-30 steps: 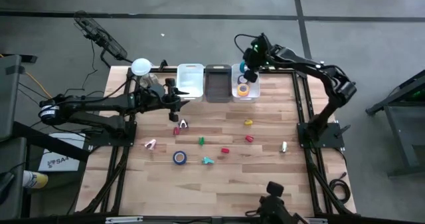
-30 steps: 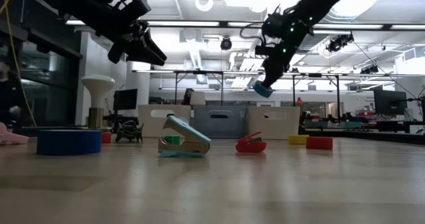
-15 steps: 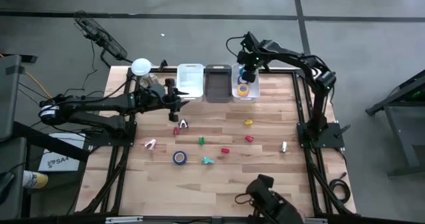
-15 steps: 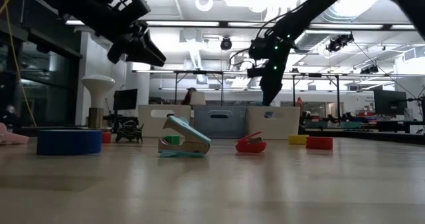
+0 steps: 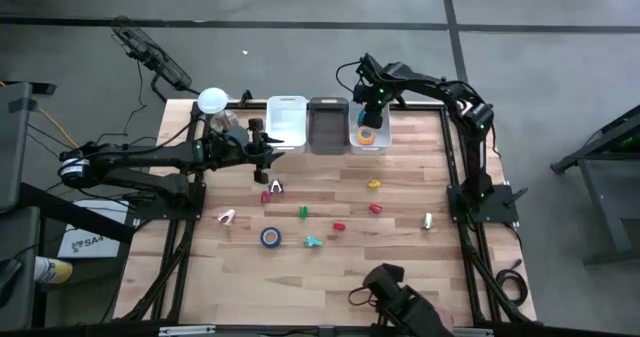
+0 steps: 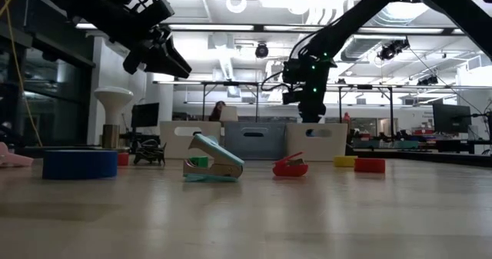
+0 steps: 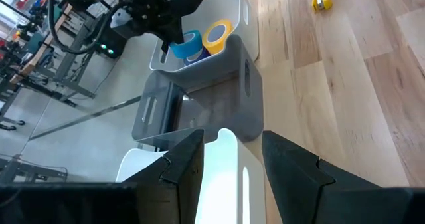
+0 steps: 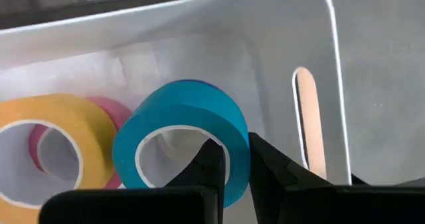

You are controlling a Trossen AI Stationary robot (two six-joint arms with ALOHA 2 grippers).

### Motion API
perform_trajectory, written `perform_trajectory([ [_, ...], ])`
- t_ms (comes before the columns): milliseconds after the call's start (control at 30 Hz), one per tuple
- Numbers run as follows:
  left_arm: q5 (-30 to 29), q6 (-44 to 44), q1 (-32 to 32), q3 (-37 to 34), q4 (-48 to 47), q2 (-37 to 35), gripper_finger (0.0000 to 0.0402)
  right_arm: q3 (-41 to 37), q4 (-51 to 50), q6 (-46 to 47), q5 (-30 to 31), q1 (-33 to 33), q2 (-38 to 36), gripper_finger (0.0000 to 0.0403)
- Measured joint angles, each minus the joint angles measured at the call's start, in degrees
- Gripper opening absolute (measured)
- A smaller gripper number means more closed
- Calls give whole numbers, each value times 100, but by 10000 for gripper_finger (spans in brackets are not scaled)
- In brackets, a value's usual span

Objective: Pick and place Stapler, Stapler remover, tape
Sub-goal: Put the light blue tape into the right white bin

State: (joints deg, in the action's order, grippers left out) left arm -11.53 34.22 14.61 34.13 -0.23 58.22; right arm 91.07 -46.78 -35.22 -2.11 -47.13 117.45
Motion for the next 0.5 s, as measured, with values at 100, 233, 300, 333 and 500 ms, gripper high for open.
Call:
perform_trajectory([
  [100, 0, -1, 0, 0, 2, 0, 150, 1, 84, 0, -110, 13, 0, 33],
  [233, 0, -1, 0, 0, 2, 0, 150, 0, 31, 0, -209, 61, 0, 42],
  [300, 0, -1, 0, 0, 2, 0, 150, 0, 31, 0, -225, 88, 0, 51],
  [333, 0, -1, 0, -1, 3, 0, 150, 0, 31, -11, -223, 98, 0, 53],
  [500, 55, -21, 0, 0, 3, 0, 150, 0, 51, -85, -224, 173, 0, 53],
])
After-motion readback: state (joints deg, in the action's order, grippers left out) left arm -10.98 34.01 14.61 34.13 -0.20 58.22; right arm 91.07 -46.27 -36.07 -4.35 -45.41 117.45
